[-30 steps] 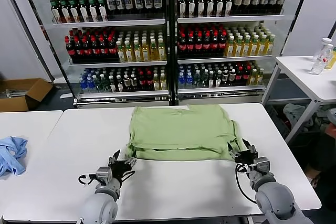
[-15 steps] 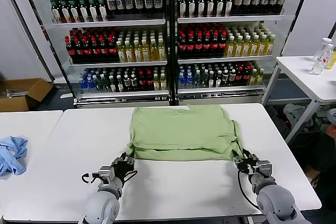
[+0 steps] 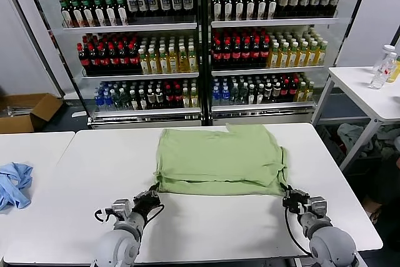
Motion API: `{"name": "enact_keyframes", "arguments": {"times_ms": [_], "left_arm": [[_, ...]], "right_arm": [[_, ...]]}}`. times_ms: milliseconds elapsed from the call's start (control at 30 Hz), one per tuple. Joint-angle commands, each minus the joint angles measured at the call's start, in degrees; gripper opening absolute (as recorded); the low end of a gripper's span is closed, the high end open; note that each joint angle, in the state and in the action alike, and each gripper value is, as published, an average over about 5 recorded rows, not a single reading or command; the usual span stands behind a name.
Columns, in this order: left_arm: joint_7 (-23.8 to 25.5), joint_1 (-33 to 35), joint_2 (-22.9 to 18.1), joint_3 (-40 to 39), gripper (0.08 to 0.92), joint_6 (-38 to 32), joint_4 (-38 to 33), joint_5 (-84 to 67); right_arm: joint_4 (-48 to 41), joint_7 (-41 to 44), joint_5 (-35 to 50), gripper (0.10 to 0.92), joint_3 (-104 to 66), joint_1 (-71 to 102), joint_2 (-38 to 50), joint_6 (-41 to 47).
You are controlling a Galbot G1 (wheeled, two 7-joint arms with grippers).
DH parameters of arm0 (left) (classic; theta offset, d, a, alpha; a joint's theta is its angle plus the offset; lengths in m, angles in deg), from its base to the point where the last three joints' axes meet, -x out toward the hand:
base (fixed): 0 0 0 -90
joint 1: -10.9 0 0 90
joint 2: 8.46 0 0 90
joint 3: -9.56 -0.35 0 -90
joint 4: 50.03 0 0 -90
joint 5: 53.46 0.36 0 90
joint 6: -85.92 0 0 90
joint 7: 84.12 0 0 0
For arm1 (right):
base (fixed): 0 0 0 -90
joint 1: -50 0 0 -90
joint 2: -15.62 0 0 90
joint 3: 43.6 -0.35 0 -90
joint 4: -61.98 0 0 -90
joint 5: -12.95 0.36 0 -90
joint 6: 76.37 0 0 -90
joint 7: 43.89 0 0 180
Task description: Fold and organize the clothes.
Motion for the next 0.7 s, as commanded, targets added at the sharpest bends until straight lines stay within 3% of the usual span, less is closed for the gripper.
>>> {"name": "enact_keyframes", "arguments": {"times_ms": [33, 467, 700], "left_arm": [[0.1, 12.4, 0.5, 2.0, 0.084, -1.0, -11.1, -1.8], [-3.8, 37.0, 0.4, 4.2, 0.084, -3.9, -27.7, 7.2], [-6.7, 43.3, 0.4, 4.2, 0.084, -2.9, -32.8, 13.4]], "right_arm": [[8.9, 1.3, -0.8, 0.134, -3.5, 10.6, 0.9, -1.1], [19.8, 3.2, -6.6, 0.134, -9.2, 29.3, 1.3, -3.9], [22.7, 0.6, -10.6, 0.15, -9.9, 31.5, 0.6, -1.8]]}}
